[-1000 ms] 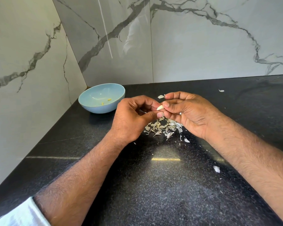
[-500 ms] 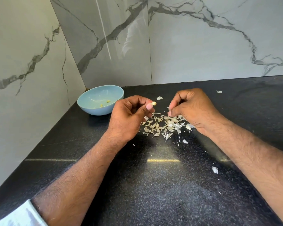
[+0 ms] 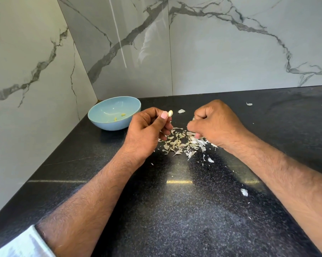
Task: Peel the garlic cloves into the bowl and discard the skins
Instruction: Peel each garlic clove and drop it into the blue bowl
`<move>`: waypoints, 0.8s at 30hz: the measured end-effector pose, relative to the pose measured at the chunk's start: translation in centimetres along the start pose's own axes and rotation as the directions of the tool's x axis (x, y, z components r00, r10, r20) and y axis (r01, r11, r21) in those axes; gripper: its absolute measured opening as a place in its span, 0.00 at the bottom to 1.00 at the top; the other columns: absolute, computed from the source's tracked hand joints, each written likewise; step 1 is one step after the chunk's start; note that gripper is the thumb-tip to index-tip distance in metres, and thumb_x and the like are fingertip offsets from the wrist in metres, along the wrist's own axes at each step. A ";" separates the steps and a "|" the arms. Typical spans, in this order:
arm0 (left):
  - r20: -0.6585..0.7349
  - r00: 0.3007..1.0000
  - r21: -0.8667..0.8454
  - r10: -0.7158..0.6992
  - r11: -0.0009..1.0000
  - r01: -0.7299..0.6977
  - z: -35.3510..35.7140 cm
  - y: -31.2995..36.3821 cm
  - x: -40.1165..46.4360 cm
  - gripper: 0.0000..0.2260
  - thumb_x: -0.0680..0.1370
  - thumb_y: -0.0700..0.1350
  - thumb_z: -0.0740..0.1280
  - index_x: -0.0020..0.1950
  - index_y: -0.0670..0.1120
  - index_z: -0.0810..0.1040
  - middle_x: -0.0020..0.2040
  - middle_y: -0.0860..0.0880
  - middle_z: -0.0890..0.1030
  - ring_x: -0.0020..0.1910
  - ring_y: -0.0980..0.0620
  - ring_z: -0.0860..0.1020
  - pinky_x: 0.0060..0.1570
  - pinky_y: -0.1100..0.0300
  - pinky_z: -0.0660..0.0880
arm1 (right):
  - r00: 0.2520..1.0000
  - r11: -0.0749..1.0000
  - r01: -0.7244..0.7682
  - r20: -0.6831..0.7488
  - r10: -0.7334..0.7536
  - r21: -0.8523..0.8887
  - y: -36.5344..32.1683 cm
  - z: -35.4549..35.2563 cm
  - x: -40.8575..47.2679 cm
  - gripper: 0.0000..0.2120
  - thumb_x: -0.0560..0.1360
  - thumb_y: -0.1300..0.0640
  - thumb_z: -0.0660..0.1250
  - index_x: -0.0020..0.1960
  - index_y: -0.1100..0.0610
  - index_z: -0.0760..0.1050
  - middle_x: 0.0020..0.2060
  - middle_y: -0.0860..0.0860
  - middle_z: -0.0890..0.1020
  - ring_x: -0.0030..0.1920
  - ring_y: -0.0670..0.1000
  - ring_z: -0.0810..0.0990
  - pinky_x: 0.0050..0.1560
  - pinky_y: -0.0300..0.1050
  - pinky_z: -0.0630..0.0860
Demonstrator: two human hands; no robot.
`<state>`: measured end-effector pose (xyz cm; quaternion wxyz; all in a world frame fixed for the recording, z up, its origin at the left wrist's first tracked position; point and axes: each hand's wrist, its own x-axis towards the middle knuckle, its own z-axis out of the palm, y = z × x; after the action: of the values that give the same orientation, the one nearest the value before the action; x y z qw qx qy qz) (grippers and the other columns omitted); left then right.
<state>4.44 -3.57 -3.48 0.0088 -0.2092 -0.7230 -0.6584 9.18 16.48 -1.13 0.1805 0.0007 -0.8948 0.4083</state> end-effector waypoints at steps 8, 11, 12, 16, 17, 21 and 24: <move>-0.023 0.996 0.106 0.081 0.991 -0.078 0.2 -0.2 -0.1 0.06 0.84 0.44 0.71 0.50 0.42 0.84 0.41 0.46 0.87 0.38 0.51 0.83 0.41 0.55 0.81 | 0.991 0.980 0.133 -0.014 -0.132 0.148 -0.1 0.7 -0.2 0.05 0.77 0.49 0.76 0.50 0.49 0.88 0.42 0.44 0.88 0.45 0.47 0.86 0.51 0.47 0.84; -0.018 0.990 0.203 0.142 0.970 -0.135 0.4 -0.1 -0.3 0.05 0.83 0.44 0.73 0.49 0.44 0.85 0.40 0.47 0.87 0.37 0.51 0.84 0.41 0.52 0.83 | 0.986 0.976 0.168 -0.042 -0.164 0.141 0.2 1.0 0.0 0.04 0.76 0.53 0.78 0.50 0.51 0.88 0.42 0.44 0.88 0.43 0.44 0.86 0.47 0.42 0.83; -0.017 0.987 0.230 0.158 0.961 -0.150 0.4 -0.1 -0.3 0.05 0.82 0.44 0.74 0.49 0.44 0.85 0.40 0.47 0.87 0.37 0.50 0.84 0.41 0.52 0.84 | 0.984 0.974 0.178 -0.047 -0.173 0.139 0.3 1.0 0.0 0.04 0.76 0.54 0.78 0.50 0.51 0.88 0.41 0.44 0.88 0.42 0.44 0.85 0.45 0.41 0.83; -0.016 0.982 0.286 0.186 0.942 -0.173 0.5 0.0 -0.5 0.04 0.82 0.45 0.75 0.48 0.46 0.86 0.40 0.47 0.87 0.39 0.43 0.84 0.42 0.45 0.85 | 0.977 0.976 0.208 -0.050 -0.205 0.070 0.3 1.2 -0.1 0.03 0.76 0.57 0.76 0.49 0.51 0.88 0.38 0.43 0.86 0.39 0.45 0.84 0.41 0.43 0.82; -0.014 0.981 0.299 0.192 0.937 -0.179 0.6 0.0 -0.5 0.04 0.82 0.45 0.75 0.48 0.46 0.86 0.40 0.48 0.87 0.39 0.43 0.84 0.42 0.44 0.84 | 0.975 0.974 0.217 -0.055 -0.214 0.058 0.4 1.4 0.0 0.03 0.76 0.57 0.76 0.48 0.51 0.88 0.38 0.42 0.86 0.39 0.45 0.84 0.41 0.45 0.82; 0.015 0.981 0.325 0.194 0.927 -0.188 0.5 0.1 -0.5 0.06 0.83 0.46 0.72 0.49 0.46 0.85 0.39 0.49 0.86 0.39 0.45 0.84 0.42 0.43 0.83 | 0.971 0.971 0.234 -0.074 -0.229 0.059 0.6 1.4 0.0 0.02 0.76 0.56 0.76 0.47 0.50 0.88 0.38 0.42 0.86 0.39 0.46 0.84 0.41 0.46 0.82; 0.025 0.982 0.327 0.185 0.927 -0.183 0.4 0.1 -0.5 0.07 0.85 0.46 0.70 0.49 0.45 0.84 0.39 0.49 0.86 0.39 0.45 0.84 0.43 0.42 0.83 | 0.970 0.969 0.237 -0.081 -0.231 0.072 0.6 1.2 0.1 0.02 0.76 0.56 0.77 0.47 0.51 0.88 0.39 0.42 0.87 0.41 0.42 0.84 0.41 0.39 0.81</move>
<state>5.02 -3.29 -3.55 0.1075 -0.2698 -0.7994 -0.5259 8.64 16.01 -2.30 0.2592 0.0989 -0.8641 0.4199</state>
